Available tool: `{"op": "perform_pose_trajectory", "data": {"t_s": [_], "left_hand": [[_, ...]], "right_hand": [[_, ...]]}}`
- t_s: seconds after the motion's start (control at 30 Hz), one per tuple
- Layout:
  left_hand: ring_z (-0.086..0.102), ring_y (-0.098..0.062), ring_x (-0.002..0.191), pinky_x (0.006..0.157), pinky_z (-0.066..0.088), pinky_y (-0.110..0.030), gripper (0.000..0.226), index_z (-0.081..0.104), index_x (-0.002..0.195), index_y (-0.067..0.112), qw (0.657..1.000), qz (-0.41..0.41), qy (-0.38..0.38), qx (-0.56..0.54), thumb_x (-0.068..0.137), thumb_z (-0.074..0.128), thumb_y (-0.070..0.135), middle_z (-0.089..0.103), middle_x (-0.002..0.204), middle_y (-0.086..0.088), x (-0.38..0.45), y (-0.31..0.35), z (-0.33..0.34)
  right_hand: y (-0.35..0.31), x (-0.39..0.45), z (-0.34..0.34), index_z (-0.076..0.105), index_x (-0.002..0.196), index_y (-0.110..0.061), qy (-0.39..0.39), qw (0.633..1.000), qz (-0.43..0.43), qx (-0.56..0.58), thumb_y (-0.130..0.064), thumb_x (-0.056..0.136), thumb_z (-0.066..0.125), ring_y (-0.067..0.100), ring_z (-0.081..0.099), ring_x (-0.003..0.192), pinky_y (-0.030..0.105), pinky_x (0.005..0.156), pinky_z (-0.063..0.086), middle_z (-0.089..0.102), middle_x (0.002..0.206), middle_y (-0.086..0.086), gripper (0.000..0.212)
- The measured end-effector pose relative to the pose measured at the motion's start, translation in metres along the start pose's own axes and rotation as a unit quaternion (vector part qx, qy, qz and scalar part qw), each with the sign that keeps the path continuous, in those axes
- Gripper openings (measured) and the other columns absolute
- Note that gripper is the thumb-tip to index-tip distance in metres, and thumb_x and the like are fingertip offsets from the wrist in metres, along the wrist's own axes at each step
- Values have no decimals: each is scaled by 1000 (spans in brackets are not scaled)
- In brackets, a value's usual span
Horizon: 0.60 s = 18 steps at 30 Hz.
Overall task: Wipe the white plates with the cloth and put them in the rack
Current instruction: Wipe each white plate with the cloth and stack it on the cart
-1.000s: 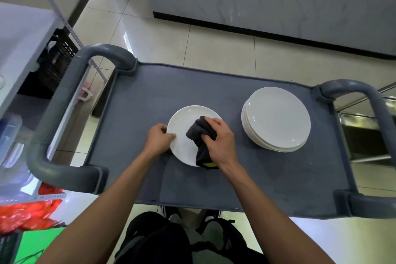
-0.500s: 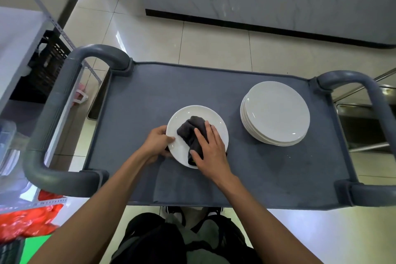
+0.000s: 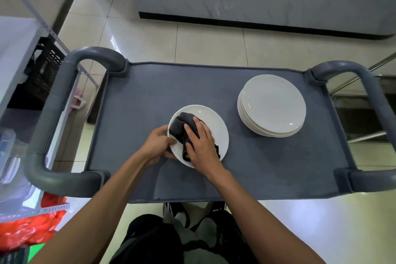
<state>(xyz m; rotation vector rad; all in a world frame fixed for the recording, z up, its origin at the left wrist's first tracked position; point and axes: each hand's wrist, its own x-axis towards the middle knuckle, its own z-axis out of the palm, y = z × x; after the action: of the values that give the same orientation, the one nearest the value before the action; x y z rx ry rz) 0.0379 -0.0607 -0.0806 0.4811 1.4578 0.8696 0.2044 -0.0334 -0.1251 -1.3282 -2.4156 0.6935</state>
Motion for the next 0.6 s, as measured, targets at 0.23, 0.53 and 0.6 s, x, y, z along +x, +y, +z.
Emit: {"op": "perform_pose_trajectory", "data": {"t_s": [0.23,0.53,0.6], "left_hand": [[74,-31,81,59,60,-38,42,68,117,5,999,38,8,-17,88,48,-18,74,101,-20,-14,20,-4],[69,-49,95,78,57,-62,46,67,121,6,990,140,9,-21,85,52,-18,72,110,-25,-27,74,10],[69,-48,95,78,58,-63,48,68,122,8,986,163,12,-30,84,54,-17,72,110,-23,-30,83,18]], "right_hand": [[-11,21,-18,47,149,-14,38,998,-38,13,-18,94,53,37,29,146,53,117,31,27,163,15,55],[-27,72,-89,50,147,-17,142,983,-105,-55,-20,96,51,35,32,145,54,111,37,31,162,12,51],[-30,82,-111,51,146,-17,172,978,-97,-62,-14,94,54,36,32,144,54,110,37,31,162,12,53]]}}
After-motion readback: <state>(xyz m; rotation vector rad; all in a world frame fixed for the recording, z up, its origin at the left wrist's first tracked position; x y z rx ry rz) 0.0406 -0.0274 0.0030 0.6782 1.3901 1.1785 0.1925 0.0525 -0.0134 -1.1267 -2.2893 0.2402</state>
